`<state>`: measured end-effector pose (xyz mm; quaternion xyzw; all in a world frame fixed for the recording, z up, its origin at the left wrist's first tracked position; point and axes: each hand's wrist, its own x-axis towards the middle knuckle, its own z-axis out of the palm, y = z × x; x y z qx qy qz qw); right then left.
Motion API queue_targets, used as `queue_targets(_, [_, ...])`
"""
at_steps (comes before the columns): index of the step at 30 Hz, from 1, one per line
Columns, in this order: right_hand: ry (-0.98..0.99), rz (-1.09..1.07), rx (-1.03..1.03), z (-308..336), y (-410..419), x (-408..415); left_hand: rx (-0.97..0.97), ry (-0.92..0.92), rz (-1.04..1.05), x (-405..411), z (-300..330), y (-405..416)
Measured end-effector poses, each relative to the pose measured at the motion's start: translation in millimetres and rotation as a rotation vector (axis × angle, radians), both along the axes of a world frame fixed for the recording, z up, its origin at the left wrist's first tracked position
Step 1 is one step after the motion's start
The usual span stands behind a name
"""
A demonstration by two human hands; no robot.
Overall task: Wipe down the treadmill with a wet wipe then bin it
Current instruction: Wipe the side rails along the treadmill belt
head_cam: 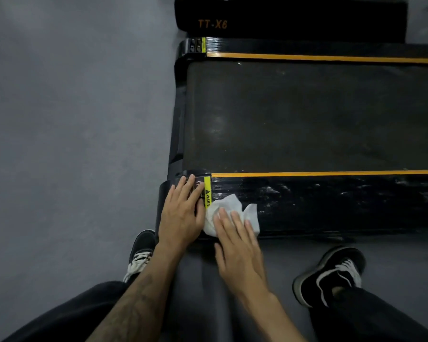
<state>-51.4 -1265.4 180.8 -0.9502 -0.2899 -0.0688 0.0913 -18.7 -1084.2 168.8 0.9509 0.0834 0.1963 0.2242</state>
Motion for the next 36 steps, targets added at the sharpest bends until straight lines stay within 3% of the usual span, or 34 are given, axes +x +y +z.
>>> queue_targets(6, [-0.041,-0.17,0.077,-5,-11,-11,0.034,0.023,0.026,2,1,0])
queue_targets(12, [-0.014,0.072,0.009,-5,-5,1,0.044,0.058,0.017,2,3,-1])
queue_targets(19, [-0.05,-0.161,0.082,-2,-20,-5,0.115,0.033,0.016,1,0,-2])
queue_targets(24, [-0.061,0.01,0.057,-7,-14,4,0.118,0.028,0.016,3,1,-1])
queue_targets(29, [-0.091,-0.124,0.082,-3,-23,-3,0.094,0.03,0.015,1,-2,0])
queue_targets(33, [-0.059,0.022,0.048,-4,1,1,0.069,0.009,0.019,3,-3,1])
queue_targets(36, [-0.062,-0.024,0.026,-5,-15,6,0.076,0.011,0.016,2,-2,1])
